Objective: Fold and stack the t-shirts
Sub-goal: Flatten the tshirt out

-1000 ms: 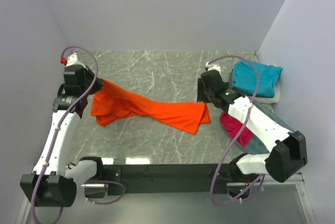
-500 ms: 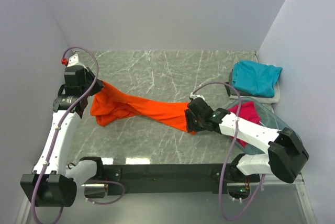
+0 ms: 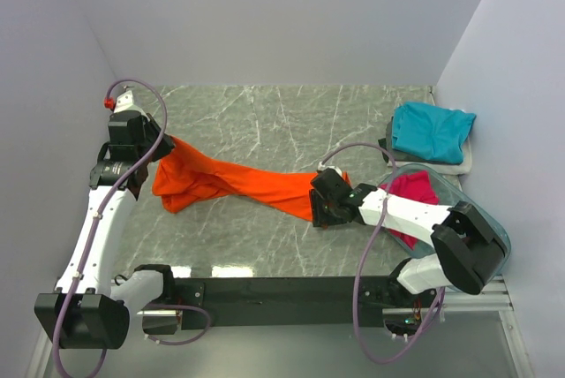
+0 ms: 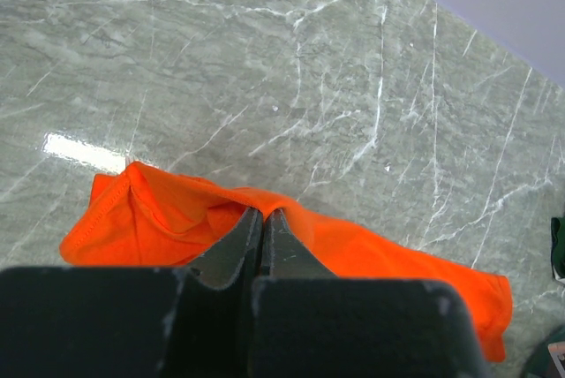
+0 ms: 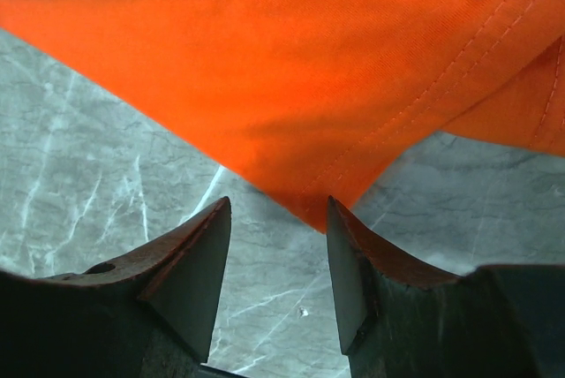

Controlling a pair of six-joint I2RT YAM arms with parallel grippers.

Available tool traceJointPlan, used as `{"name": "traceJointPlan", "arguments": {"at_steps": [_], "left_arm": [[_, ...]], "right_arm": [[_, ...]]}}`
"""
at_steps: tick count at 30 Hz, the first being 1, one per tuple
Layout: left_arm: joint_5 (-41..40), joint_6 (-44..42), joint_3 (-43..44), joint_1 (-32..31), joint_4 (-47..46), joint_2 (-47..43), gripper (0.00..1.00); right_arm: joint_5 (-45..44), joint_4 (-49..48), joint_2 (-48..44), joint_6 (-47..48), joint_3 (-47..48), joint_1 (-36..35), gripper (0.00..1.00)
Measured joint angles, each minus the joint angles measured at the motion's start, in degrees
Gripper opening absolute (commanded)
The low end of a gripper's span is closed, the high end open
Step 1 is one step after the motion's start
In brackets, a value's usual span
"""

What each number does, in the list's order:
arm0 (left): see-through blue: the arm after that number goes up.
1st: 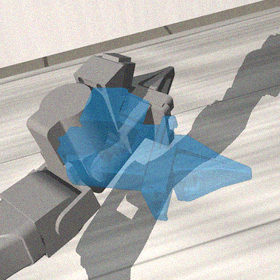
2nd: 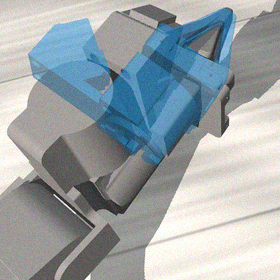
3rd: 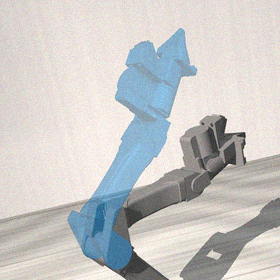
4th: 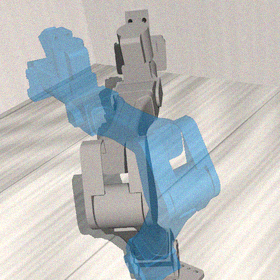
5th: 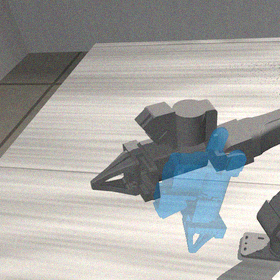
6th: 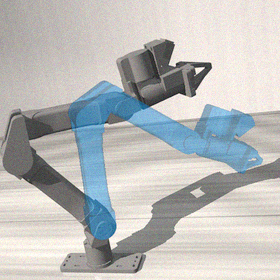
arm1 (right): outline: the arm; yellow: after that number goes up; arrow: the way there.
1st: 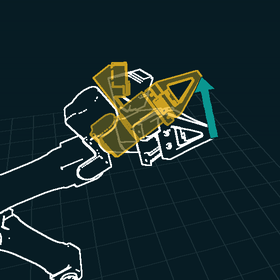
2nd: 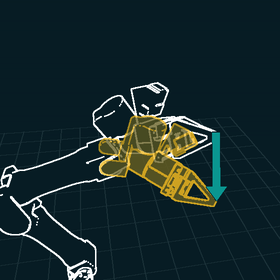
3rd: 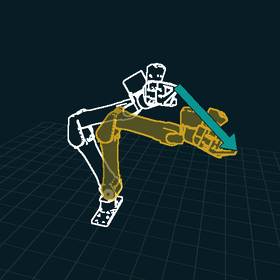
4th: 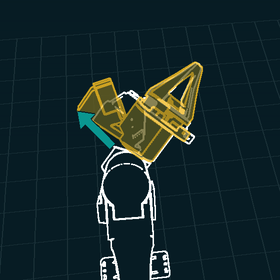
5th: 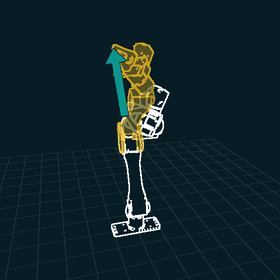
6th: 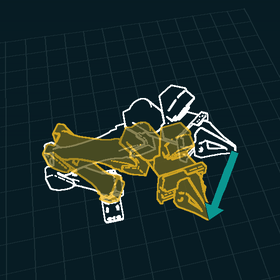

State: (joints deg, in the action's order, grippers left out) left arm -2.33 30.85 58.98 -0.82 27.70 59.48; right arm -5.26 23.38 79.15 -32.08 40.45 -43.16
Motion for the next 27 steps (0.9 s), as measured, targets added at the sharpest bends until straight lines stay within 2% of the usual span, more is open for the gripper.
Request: {"name": "traceJointPlan", "arguments": {"at_steps": [17,19,22,23,24,26,27], "left_arm": [[0.11,-0.07,-0.04,0.26,0.0,0.0,0.0],[0.11,-0.09,-0.04,0.26,0.0,0.0,0.01],[0.15,-0.11,-0.04,0.26,0.0,0.0,0.0],[0.17,-0.13,-0.04,0.28,0.0,0.0,0.01],[0.22,-0.15,-0.04,0.31,0.0,0.0,0.01],[0.46,-0.17,-0.04,0.35,0.0,0.0,0.0],[0.52,-0.17,-0.04,0.37,0.0,0.0,0.01]], "right_arm": [[-2.05,-0.94,1.88,-1.16,-1.16,-0.22,0.54],[-2.43,-1.4,2.1,-1.16,-1.16,-0.39,0.51],[-3.04,-2.16,2.51,-1.25,-1.2,-0.48,0.31],[-3.23,-2.54,2.67,-1.22,-1.22,-0.48,0.17],[-3.43,-2.75,2.8,-1.07,-1.22,-0.48,0.1],[-3.65,-2.99,2.93,-1.42,-1.22,-0.5,0.0],[-3.69,-3.02,2.95,-1.46,-1.25,-0.48,0.0]]}}
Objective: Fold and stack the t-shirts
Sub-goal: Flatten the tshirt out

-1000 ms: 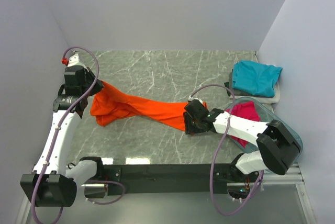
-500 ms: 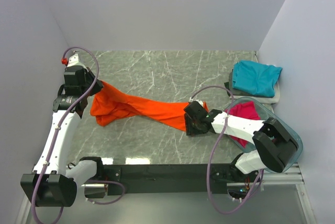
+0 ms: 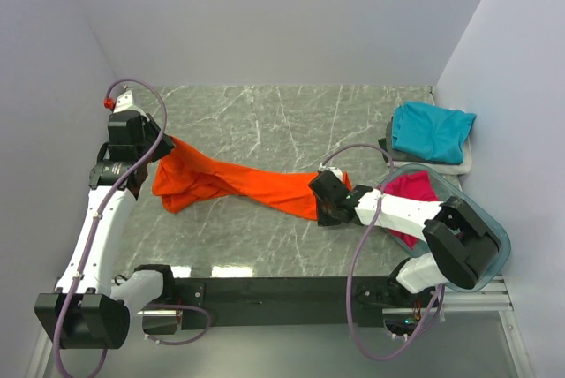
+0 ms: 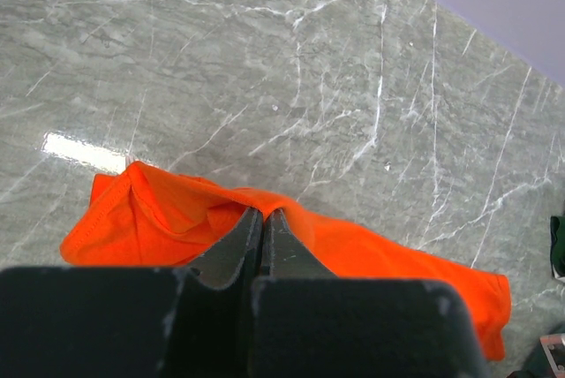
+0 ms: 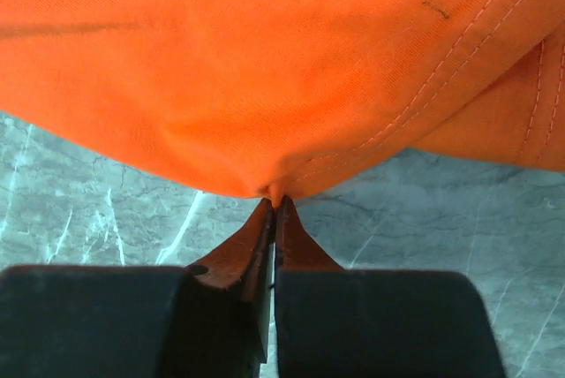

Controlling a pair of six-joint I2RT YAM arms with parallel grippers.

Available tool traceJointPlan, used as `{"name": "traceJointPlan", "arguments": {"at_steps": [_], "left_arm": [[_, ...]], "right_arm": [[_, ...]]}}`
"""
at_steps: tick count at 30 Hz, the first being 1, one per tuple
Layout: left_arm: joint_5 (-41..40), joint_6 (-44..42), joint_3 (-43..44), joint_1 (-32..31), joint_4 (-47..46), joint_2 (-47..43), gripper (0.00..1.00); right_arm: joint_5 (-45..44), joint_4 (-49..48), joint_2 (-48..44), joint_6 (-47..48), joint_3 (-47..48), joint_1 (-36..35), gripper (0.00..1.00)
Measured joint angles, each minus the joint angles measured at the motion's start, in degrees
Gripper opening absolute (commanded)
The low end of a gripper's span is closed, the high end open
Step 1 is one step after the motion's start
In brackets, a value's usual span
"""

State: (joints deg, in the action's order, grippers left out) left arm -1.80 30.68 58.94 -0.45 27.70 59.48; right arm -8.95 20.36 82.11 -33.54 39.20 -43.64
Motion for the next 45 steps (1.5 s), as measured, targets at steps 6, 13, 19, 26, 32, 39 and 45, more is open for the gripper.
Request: {"name": "traceJointPlan", "arguments": {"at_steps": [6,13,19,26,32,39,45], "left_arm": [[0.52,-0.04,0.0,0.0,-0.02,0.0,0.01],[3.13,-0.09,2.03,0.0,0.52,-0.02,0.01],[3.78,-0.28,12.26,0.0,1.03,0.0,0.01],[8.46,-0.15,21.81,0.0,2.95,-1.55,0.01],[13.35,-0.07,32.61,0.04,7.54,-5.14,0.01],[15.58,-0.04,46.99,0.04,12.68,-10.43,0.01],[16.35,0.2,52.0,0.04,12.63,-13.62,0.01]], "right_arm": [[-1.27,1.62,-0.87,0.37,0.11,-0.11,0.0],[-6.67,11.17,-8.07,4.57,9.79,0.31,0.0],[-12.04,14.45,-15.32,10.75,27.34,3.21,0.0],[-13.99,19.56,-18.73,17.2,42.49,3.78,0.0],[-9.7,24.63,-25.16,20.55,50.18,3.41,0.0],[-4.02,28.15,-29.27,22.36,62.79,3.13,0.0],[0.92,28.33,-31.5,23.06,66.6,3.1,0.0]]}}
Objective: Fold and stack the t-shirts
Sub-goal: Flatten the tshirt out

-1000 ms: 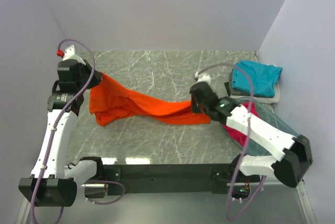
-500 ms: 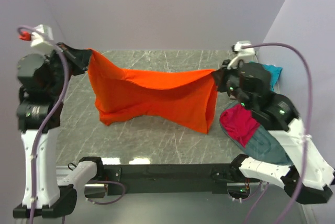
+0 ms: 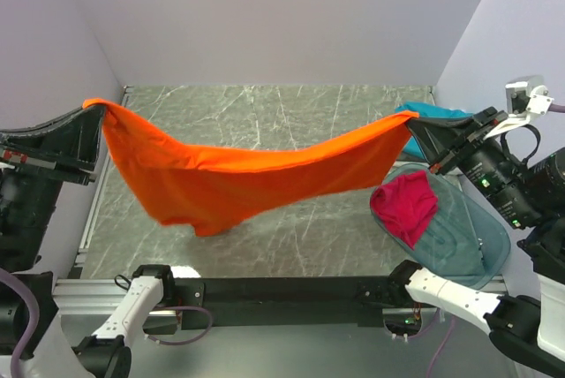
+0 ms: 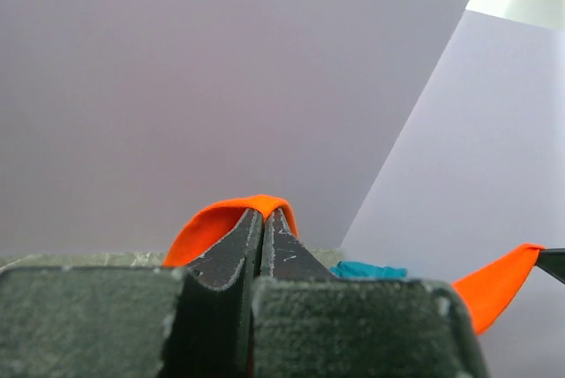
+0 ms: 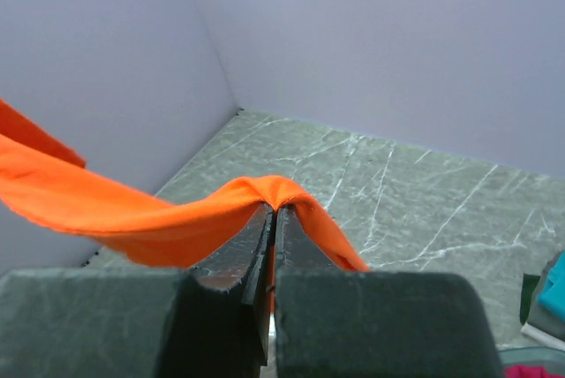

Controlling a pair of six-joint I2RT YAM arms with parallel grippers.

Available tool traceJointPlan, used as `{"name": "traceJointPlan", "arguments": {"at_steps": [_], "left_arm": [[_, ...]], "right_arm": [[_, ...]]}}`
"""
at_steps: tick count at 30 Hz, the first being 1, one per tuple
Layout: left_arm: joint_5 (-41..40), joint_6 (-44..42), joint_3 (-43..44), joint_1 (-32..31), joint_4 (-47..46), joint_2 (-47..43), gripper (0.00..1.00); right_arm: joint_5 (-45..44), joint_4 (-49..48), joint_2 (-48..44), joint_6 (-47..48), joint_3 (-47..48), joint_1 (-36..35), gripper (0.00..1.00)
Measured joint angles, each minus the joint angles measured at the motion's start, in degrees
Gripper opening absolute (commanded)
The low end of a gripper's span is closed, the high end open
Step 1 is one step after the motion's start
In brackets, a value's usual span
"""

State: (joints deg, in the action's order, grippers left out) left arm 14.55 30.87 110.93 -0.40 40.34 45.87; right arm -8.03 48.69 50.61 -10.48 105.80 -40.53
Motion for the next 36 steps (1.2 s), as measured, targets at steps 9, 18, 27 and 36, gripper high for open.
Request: {"name": "traceJointPlan", "arguments": {"at_steps": [9,18,27,36], "left_arm": [[1.29,0.37,-12.59,0.0,-4.52,7.5,0.01],[-0.76,-0.09,-11.23,0.0,-4.57,36.81,0.01],[-0.15,-0.42,17.49,3.61,0.61,51.76,0.01],[0.63,-1.29,-0.04,6.25,-10.01,29.7,0.0]], "right_arm": [[-2.89,-3.89,5.42,1.51,-6.38,0.81,0.0],[3.56,-10.12,28.3,2.29,-9.4,14.47,0.0],[9.75,-9.81,44.37,2.71,11.93,19.34,0.0],[12.5,-17.27,34.01,3.98,7.15,19.96,0.0]]}}
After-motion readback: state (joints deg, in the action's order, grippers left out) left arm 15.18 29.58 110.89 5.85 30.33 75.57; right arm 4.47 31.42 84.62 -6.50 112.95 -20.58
